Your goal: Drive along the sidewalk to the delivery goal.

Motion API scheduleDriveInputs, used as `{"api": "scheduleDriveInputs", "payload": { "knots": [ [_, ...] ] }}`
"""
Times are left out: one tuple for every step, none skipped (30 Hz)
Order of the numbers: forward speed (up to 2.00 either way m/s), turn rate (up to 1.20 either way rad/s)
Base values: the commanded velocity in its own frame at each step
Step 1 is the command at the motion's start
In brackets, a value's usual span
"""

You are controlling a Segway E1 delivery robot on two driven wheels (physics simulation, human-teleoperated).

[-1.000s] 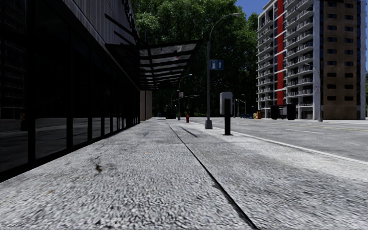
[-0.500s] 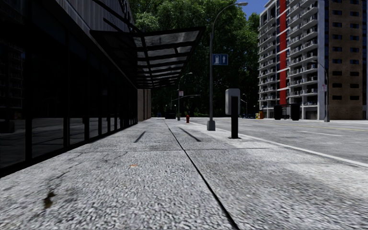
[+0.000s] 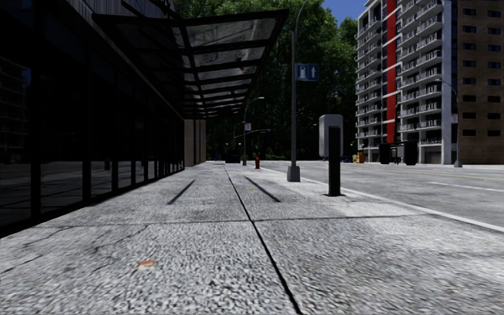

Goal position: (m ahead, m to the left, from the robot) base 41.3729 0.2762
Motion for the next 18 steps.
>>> {"api": "scheduleDriveInputs", "payload": {
  "knots": [
    [2.0, 0.0],
    [2.0, 0.0],
    [2.0, 0.0],
    [2.0, 0.0],
    [2.0, 0.0],
    [2.0, 0.0],
    [2.0, 0.0],
    [2.0, 0.0],
    [2.0, 0.0],
    [2.0, 0.0],
    [2.0, 0.0],
    [2.0, 0.05],
    [2.0, 0.16],
    [2.0, 0.22],
    [2.0, 0.22],
    [2.0, 0.26],
    [2.0, 0.28],
    [2.0, 0.32]
  ]
}}
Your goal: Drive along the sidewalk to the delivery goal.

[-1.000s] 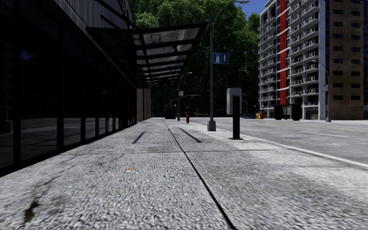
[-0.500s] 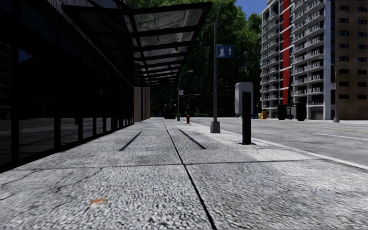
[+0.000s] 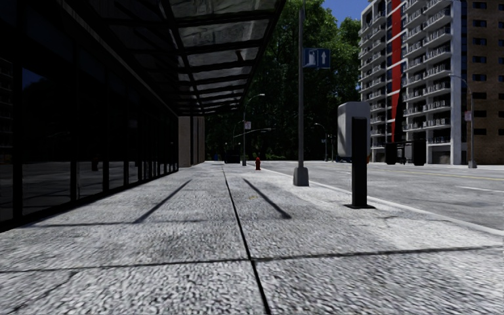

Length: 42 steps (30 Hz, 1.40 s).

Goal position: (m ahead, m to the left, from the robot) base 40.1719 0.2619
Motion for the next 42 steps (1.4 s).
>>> {"api": "scheduleDriveInputs", "payload": {
  "knots": [
    [2.0, 0.32],
    [2.0, 0.35],
    [2.0, 0.35],
    [2.0, 0.36],
    [2.0, 0.36],
    [2.0, 0.38],
    [2.0, 0.39],
    [2.0, 0.39],
    [2.0, 0.39],
    [2.0, 0.39],
    [2.0, 0.39],
    [2.0, 0.36],
    [2.0, 0.36],
    [2.0, 0.34],
    [2.0, 0.31],
    [2.0, 0.17],
    [2.0, 0.17],
    [2.0, 0.0],
    [2.0, 0.0],
    [2.0, 0.0],
    [2.0, 0.0],
    [2.0, 0.0],
    [2.0, 0.0],
    [2.0, 0.0],
    [2.0, 0.0],
    [2.0, 0.0],
    [2.0, 0.0],
    [2.0, 0.0],
    [2.0, 0.0],
    [2.0, 0.0],
    [2.0, 0.0],
    [2.0, 0.0],
    [2.0, 0.0],
    [2.0, 0.0],
    [2.0, 0.0],
    [2.0, 0.0],
    [2.0, 0.0],
    [2.0, 0.0],
    [2.0, 0.0],
    [2.0, 0.0],
    [2.0, 0.0],
    [2.0, 0.0]
  ]
}}
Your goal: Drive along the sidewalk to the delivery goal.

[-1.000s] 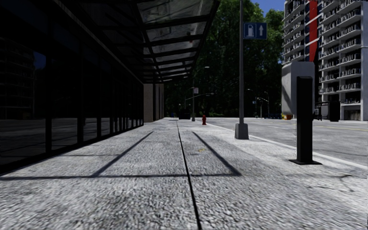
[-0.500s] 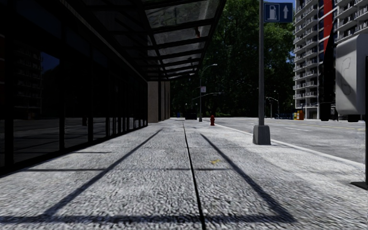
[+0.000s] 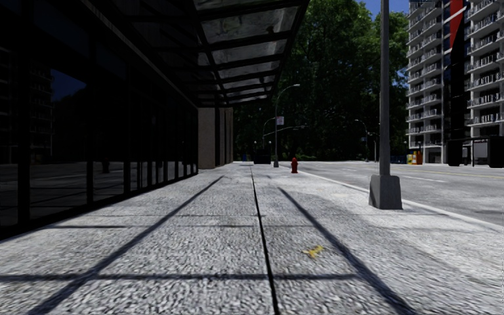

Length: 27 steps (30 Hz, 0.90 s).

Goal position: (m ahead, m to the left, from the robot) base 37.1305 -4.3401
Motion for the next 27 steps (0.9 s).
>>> {"api": "scheduleDriveInputs", "payload": {
  "knots": [
    [2.0, 0.0],
    [2.0, 0.0],
    [2.0, 0.0],
    [2.0, 0.0],
    [2.0, 0.0],
    [2.0, 0.0],
    [2.0, 0.0],
    [2.0, 0.0],
    [2.0, 0.0],
    [2.0, 0.0],
    [2.0, 0.0],
    [2.0, 0.0],
    [2.0, 0.0],
    [2.0, 0.0],
    [2.0, 0.0],
    [2.0, 0.0],
    [2.0, 0.0],
    [2.0, 0.0],
    [2.0, 0.0],
    [2.0, 0.0],
    [2.0, 0.0],
    [2.0, 0.0],
    [1.99, 0.0],
    [1.99, 0.0],
    [1.99, 0.0],
    [1.99, 0.0],
    [1.99, 0.0]
  ]
}}
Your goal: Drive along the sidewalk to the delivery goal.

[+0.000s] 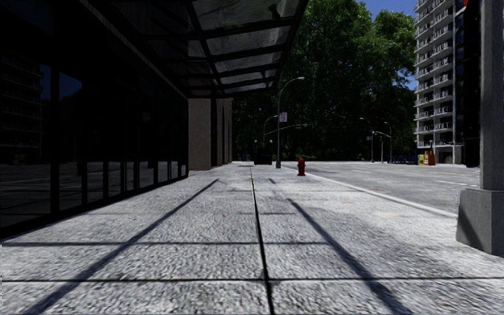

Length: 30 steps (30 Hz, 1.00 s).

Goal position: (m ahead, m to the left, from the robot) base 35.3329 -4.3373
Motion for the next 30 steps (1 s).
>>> {"api": "scheduleDriveInputs", "payload": {
  "knots": [
    [1.99, 0.0],
    [1.99, 0.0],
    [1.99, 0.0],
    [1.99, 0.0],
    [1.99, 0.0],
    [1.99, 0.0],
    [1.99, 0.0],
    [1.99, 0.0],
    [1.99, 0.0],
    [1.99, 0.0],
    [1.99, 0.0],
    [1.99, 0.0],
    [1.99, 0.0],
    [1.99, 0.0],
    [1.99, 0.0],
    [1.99, 0.0],
    [1.99, 0.0],
    [1.99, 0.0],
    [1.99, 0.0],
    [1.99, 0.0],
    [1.99, 0.0],
    [1.99, 0.0],
    [1.99, 0.0],
    [1.99, 0.0],
    [1.99, 0.0],
    [1.99, 0.0],
    [1.99, 0.0],
    [1.99, 0.0],
    [1.99, 0.0],
    [1.98, 0.0]
  ]
}}
